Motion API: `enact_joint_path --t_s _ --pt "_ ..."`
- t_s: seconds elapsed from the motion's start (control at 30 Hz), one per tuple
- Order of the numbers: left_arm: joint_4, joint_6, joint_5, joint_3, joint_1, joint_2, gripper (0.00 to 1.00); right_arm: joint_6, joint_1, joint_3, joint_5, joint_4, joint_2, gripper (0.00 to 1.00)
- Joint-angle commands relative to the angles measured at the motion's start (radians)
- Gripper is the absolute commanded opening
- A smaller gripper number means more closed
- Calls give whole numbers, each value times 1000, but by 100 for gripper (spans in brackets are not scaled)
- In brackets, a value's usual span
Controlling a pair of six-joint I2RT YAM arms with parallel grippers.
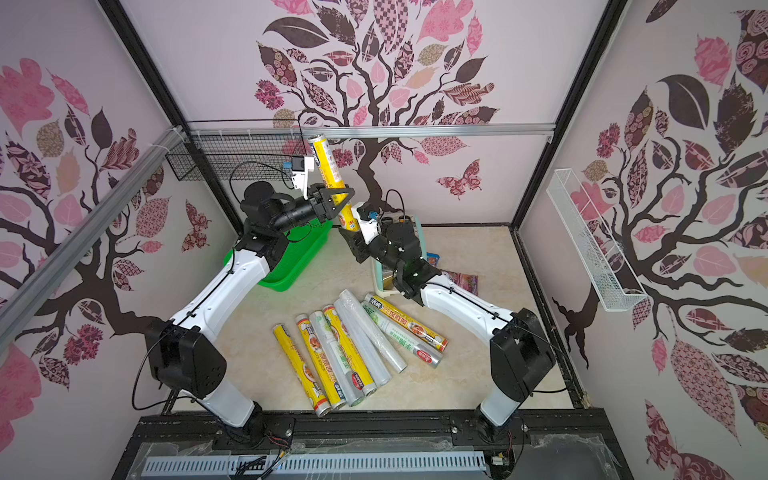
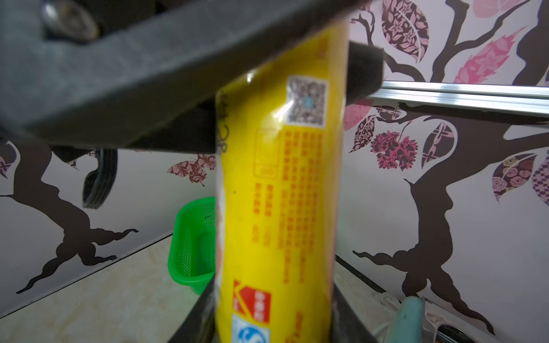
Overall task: Put the plastic wrap into the basket
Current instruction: Pick up the plastic wrap from the center of the board.
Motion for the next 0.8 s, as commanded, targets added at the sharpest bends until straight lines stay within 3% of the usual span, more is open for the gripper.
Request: enact_joint_path --t_s 0.0,0.1,0.33,0.6,0.77 --pt "32 3 87 25 3 -24 69 -8 7 14 -32 63 -10 30" --pt "32 -4 111 36 10 -19 75 45 -9 -1 -58 116 -24 30" --pt "69 -36 159 55 12 -1 74 86 -18 -17 -157 201 -51 30" --pt "110 -34 229 47 9 -6 73 189 -44 11 -180 281 -35 31" --pt "52 -2 248 61 15 -14 77 209 -50 33 -228 284 -23 32"
